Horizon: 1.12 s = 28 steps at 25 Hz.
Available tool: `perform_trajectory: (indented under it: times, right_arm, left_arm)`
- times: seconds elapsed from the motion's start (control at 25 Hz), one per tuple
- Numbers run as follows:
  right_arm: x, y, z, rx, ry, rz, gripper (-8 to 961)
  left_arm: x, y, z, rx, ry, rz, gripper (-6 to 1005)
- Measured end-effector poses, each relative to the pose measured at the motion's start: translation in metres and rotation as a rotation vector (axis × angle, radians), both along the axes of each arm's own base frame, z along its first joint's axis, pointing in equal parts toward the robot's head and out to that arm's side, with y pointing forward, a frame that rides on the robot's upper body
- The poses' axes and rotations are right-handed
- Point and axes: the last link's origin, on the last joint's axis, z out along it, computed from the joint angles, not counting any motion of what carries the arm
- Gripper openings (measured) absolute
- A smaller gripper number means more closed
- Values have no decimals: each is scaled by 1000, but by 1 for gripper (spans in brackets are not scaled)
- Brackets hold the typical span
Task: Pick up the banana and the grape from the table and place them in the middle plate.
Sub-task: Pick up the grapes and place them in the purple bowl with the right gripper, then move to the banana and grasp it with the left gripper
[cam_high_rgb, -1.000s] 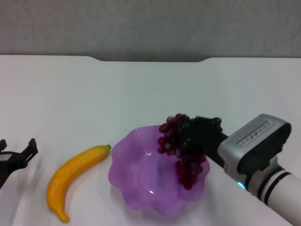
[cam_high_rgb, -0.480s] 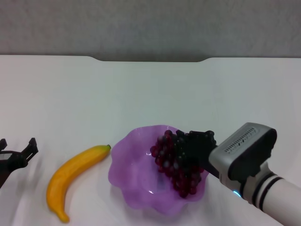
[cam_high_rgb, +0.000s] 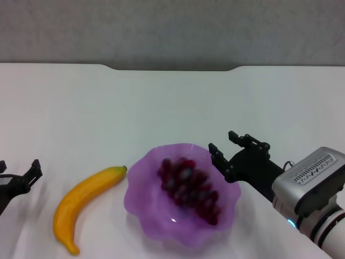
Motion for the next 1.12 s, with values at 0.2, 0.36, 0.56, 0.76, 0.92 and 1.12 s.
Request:
perform_trajectory:
  times: [0.2, 0.36, 0.56, 0.76, 0.92, 1.12]
  right_arm:
    - [1, -2, 3, 11, -20, 41, 536]
    - [25, -14, 21, 115, 80, 48, 718]
    - [46, -19, 43, 191, 196, 14, 894]
    - [71, -19, 52, 219, 145, -45, 894]
    - [84, -22, 53, 221, 118, -80, 894]
    - [92, -26, 54, 215, 99, -101, 894]
  left_arm:
    - [0, 0, 0, 0, 1, 0, 880]
    - [0, 0, 0, 0, 0, 0, 879]
    - [0, -1, 0, 3, -2, -4, 879]
    - [1, 0, 1, 8, -18, -2, 879]
    - [8, 3, -1, -11, -67, -12, 879]
    - [32, 10, 6, -74, -30, -19, 879]
